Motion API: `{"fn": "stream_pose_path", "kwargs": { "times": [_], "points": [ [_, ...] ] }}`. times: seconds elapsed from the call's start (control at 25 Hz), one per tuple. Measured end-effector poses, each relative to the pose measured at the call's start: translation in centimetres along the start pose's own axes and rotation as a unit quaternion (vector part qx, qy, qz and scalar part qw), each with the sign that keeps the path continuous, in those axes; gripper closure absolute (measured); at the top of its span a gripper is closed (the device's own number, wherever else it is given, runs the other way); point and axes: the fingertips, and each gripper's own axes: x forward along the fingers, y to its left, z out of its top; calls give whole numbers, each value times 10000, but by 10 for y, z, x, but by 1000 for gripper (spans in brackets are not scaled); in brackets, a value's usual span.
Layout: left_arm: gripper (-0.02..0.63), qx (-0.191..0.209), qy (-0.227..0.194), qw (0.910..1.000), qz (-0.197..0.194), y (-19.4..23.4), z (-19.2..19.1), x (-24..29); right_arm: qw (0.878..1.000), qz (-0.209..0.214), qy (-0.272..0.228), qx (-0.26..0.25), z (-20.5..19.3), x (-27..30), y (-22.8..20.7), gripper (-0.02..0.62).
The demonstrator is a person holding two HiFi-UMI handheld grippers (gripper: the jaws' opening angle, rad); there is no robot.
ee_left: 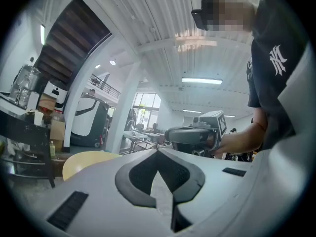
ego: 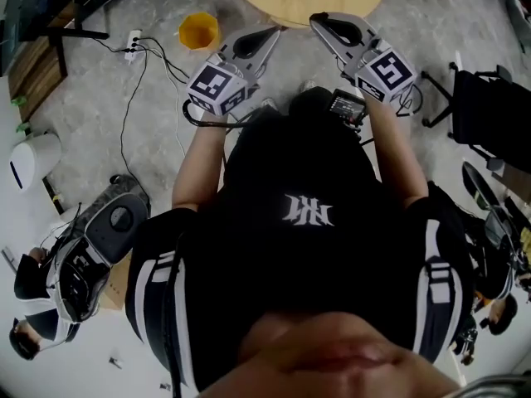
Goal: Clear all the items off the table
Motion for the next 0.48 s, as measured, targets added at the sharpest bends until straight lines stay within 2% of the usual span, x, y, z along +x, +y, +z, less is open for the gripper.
{"fn": "stream_pose_path", "kwargs": {
  "times": [0.28,0.4,0.48],
  "points": [
    [597,-260,147,9994,165,44,-15,19,9999,-3,57,163,-20,25,-39,591],
    [597,-326,326,9987,213,71,-26,36,9997,63,165,159,-37,46,-65,558],
    [597,-369,454,9979,260,92,-35,48,9993,163,291,153,-52,62,-83,558]
  ]
}}
